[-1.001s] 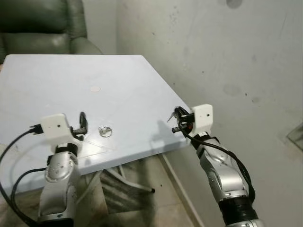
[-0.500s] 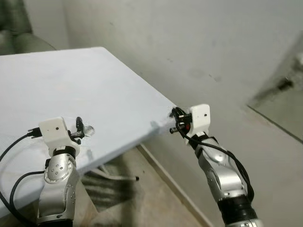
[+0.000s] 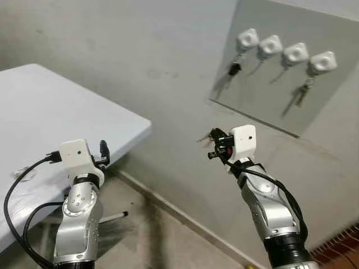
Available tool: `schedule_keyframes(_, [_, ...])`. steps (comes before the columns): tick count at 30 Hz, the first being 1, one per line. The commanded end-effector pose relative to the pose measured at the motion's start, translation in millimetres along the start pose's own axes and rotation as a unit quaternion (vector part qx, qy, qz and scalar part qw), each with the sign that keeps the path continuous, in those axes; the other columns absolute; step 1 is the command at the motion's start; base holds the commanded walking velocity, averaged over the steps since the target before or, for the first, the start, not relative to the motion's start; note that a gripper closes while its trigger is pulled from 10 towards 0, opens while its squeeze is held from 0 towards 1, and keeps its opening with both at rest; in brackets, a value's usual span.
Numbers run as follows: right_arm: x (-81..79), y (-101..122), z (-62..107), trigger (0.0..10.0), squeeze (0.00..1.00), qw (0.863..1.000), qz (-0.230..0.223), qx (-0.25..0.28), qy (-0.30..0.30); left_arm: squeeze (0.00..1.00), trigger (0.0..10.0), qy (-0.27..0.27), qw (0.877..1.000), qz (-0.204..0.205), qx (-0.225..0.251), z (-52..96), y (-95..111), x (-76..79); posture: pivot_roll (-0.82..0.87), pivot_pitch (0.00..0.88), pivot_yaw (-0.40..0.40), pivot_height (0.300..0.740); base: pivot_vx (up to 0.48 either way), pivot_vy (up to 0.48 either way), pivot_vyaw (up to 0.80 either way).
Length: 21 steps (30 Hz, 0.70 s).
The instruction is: Hang keys on a hook
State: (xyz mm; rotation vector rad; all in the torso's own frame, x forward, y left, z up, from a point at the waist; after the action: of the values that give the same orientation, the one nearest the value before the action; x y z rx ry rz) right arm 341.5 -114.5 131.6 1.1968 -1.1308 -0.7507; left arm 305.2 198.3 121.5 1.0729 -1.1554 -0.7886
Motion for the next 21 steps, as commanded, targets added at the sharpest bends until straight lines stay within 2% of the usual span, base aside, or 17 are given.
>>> schedule_keyframes(1, [1.7,7.9,-2.9,10.0,0.00,1.000,0.001,0.011,-0.003,0.00,10.0,0.007,1.000,-0.003,0.000,-0.3,1.0,-1.4,-0.03,0.000,-0.102,0.740,0.000,0.000,0.00])
schedule_keyframes(21, [0.4,7.0,-4.0,10.0,0.00,1.000,-0.005,0.007,-0.010,0.00,10.0,-0.003,1.000,-0.005,0.004,0.1,2.4,-0.2,-0.04,0.000,-0.091,0.740,0.000,0.000,0.00])
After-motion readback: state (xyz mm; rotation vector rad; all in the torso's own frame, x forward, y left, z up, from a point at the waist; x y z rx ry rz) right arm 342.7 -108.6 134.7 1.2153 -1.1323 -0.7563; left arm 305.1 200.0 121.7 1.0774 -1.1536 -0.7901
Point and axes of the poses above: a point about 5 cm out from each wrist's last joint towards the gripper, its own z axis pointing back from the gripper into the wrist, its own y axis along the axis of the wrist's last joint, x = y × z, the point moved 2 cm from there along -z, pointing out of the wrist towards the gripper, and after that the axes turned 15 degrees about z, right-handed, at the moved point
